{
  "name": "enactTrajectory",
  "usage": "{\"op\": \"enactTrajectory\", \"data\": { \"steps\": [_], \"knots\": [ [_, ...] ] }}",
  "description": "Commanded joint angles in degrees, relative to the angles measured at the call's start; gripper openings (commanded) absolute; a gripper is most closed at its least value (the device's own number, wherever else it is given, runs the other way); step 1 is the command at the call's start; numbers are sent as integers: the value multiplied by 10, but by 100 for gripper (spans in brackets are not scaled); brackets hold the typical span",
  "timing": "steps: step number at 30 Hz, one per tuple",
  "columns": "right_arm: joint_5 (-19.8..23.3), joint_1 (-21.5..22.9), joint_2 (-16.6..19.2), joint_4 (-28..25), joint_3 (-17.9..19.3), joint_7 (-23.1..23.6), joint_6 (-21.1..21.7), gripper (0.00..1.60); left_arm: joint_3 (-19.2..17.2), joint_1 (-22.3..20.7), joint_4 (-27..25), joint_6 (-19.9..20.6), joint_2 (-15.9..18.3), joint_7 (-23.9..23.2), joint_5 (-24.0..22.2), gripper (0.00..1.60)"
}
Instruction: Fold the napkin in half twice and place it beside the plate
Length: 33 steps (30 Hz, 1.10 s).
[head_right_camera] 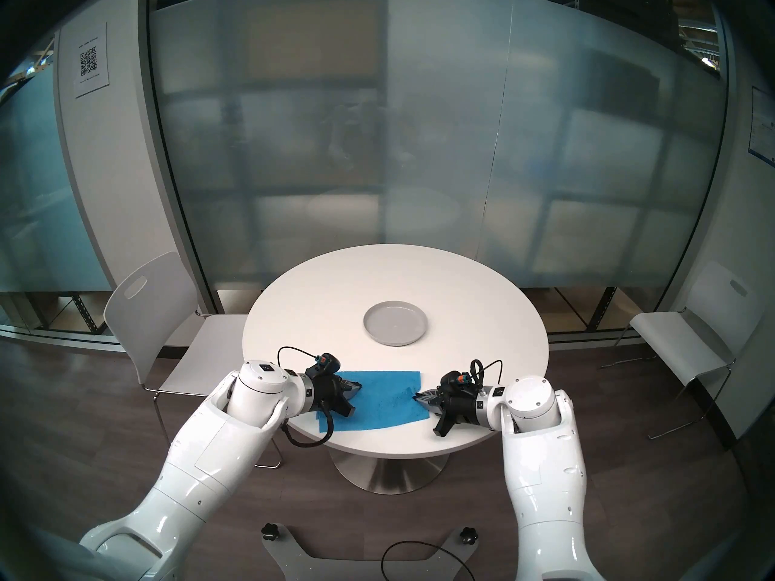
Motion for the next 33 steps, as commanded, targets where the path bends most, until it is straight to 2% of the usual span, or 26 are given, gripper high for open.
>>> {"op": "enactTrajectory", "data": {
  "steps": [1,18,25,33],
  "knots": [
    [11,7,-6,-19,5,-4,-7,0,1,0,2,-3,-2,1,0,0],
    [23,11,-16,-60,7,22,-5,0,4,-3,6,-5,-7,0,1,0],
    [22,-14,-20,-88,4,46,7,0,9,-7,12,-7,-10,3,3,0],
    [24,-18,-25,-100,-2,58,9,0,15,-16,20,-9,-16,5,5,0]
  ]
}}
